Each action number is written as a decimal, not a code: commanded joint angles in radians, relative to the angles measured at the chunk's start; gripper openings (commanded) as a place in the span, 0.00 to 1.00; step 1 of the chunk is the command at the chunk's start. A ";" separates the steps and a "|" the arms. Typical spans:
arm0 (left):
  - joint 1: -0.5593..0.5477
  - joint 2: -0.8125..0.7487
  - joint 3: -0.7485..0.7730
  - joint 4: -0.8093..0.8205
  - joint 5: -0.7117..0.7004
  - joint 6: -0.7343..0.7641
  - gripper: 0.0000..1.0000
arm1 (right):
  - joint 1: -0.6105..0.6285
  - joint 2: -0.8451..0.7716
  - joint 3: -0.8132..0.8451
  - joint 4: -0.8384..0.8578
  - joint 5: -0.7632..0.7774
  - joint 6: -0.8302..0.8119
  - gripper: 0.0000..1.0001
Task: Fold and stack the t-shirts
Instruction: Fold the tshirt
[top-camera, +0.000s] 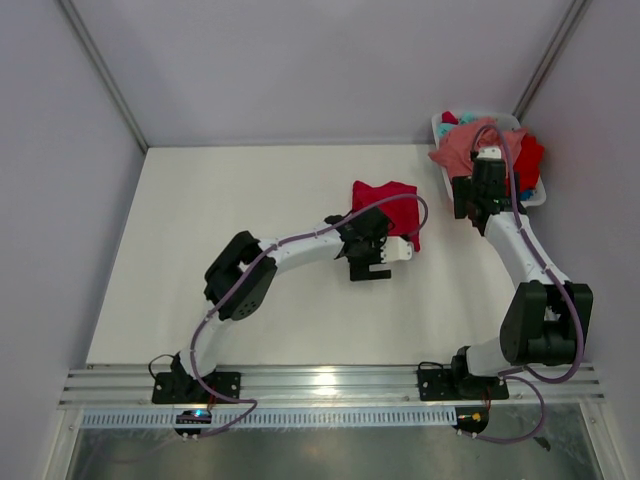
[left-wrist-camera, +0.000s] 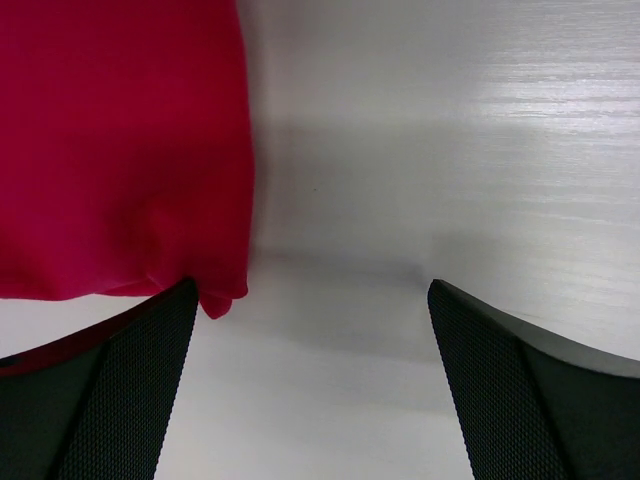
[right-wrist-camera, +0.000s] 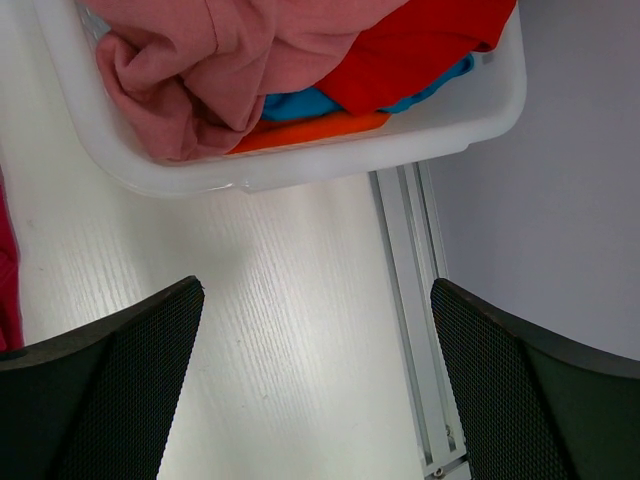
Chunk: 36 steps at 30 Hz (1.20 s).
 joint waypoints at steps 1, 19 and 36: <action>-0.001 -0.039 0.036 0.068 -0.047 0.016 0.99 | 0.001 -0.034 -0.001 0.019 -0.018 0.019 0.99; 0.001 -0.085 0.073 0.043 -0.014 0.013 0.99 | 0.001 -0.023 0.008 -0.001 -0.047 0.023 0.99; 0.008 -0.001 0.099 0.051 0.022 -0.010 0.99 | 0.001 -0.029 0.002 -0.003 -0.057 0.019 0.99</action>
